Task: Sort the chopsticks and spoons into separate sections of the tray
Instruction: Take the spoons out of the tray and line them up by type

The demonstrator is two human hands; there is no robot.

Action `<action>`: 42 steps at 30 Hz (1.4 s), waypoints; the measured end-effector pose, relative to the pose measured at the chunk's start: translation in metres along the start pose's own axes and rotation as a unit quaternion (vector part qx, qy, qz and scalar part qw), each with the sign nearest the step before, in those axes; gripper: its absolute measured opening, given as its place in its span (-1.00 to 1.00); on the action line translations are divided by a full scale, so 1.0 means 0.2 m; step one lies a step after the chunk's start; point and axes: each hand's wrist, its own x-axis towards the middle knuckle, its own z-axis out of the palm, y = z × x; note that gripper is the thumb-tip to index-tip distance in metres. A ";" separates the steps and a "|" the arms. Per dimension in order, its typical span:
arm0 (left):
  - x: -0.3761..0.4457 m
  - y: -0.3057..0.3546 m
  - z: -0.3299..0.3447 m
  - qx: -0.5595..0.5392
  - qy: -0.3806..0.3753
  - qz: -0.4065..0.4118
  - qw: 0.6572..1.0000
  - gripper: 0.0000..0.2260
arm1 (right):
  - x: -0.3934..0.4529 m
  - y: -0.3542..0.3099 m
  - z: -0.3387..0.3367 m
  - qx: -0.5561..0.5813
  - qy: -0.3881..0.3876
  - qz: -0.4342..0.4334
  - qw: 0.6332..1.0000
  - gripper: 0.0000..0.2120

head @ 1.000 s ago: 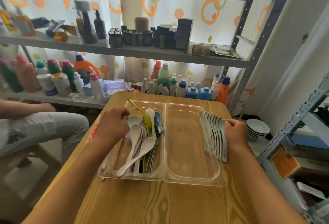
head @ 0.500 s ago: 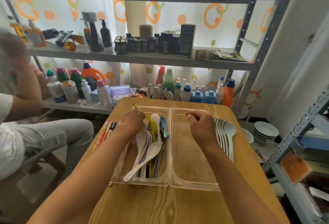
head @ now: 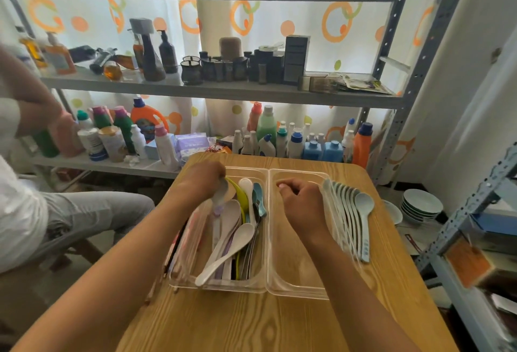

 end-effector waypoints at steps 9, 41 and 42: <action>-0.22 -0.03 -0.38 -0.114 0.186 0.060 0.974 -0.95 | -0.04 -0.13 0.11 0.009 -0.048 -0.072 0.996 -0.84; -0.36 0.47 -0.14 -0.261 0.102 0.097 0.955 -0.88 | 0.07 0.41 -0.71 0.066 0.192 0.130 0.971 -0.83; -0.35 0.47 -0.13 -0.263 0.092 0.095 0.956 -0.88 | 0.08 0.48 -0.74 0.049 0.188 0.161 0.968 -0.84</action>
